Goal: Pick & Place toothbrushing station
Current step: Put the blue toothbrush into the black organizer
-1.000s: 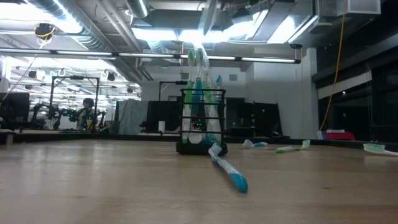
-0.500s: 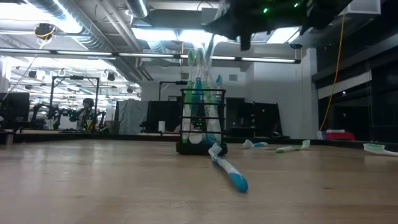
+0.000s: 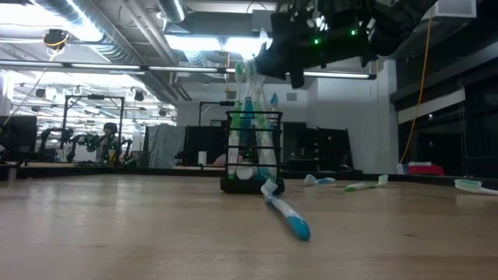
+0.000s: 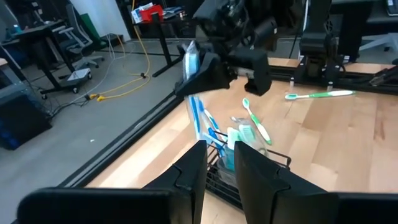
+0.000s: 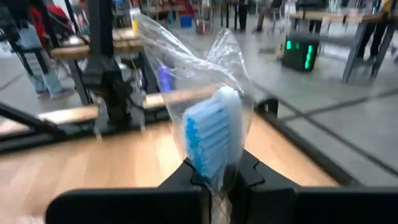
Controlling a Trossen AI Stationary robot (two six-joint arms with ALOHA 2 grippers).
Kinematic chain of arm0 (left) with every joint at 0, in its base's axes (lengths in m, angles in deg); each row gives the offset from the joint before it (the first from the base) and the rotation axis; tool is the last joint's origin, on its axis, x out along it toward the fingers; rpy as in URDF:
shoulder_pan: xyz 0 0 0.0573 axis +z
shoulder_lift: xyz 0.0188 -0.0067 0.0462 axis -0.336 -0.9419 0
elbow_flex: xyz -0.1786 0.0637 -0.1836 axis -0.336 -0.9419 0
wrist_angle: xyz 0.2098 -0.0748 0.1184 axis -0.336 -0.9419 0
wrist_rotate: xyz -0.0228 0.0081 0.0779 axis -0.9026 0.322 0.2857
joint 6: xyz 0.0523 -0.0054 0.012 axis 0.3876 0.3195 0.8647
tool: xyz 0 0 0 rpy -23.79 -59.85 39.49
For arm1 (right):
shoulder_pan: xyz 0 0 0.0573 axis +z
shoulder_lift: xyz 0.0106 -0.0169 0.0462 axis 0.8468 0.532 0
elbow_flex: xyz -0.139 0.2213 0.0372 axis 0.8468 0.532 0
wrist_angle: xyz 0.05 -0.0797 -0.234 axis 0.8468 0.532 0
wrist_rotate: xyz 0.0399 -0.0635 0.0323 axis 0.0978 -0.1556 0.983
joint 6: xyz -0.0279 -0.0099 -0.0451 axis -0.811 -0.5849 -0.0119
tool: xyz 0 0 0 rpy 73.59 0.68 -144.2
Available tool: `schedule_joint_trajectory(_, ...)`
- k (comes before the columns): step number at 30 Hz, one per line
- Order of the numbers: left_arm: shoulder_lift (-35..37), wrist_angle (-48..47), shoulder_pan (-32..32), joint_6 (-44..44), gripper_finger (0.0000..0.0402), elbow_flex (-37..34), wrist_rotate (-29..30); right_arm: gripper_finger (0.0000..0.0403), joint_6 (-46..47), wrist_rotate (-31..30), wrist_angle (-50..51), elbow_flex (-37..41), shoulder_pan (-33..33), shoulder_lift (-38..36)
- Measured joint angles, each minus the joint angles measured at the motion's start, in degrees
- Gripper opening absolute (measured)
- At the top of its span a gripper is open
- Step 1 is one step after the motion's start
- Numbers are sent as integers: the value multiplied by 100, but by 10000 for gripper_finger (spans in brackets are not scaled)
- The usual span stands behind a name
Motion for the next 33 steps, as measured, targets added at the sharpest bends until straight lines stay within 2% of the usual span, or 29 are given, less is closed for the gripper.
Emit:
schedule_joint_trajectory(12,-16,-32,-29,-53,77,0,-44,17,381,1,-86,0,55,434)
schedule_joint_trajectory(14,-16,-35,-29,-60,76,0,-90,39,788,5,-92,0,-20,552)
schedule_joint_trajectory(16,-16,-33,-29,-77,73,0,-164,79,1096,123,-12,2,-104,676)
schedule_joint_trajectory(20,-16,-35,-79,-119,70,0,-205,158,1145,503,-401,2,-161,769)
schedule_joint_trajectory(23,-16,-83,-132,-159,70,0,-203,199,1298,579,-588,2,-156,723)
schedule_joint_trajectory(29,-16,-160,-171,-223,70,0,-179,237,1576,645,-617,2,-68,306)
schedule_joint_trajectory(33,-16,-159,-155,-223,70,0,-177,237,1259,238,-620,0,12,-221)
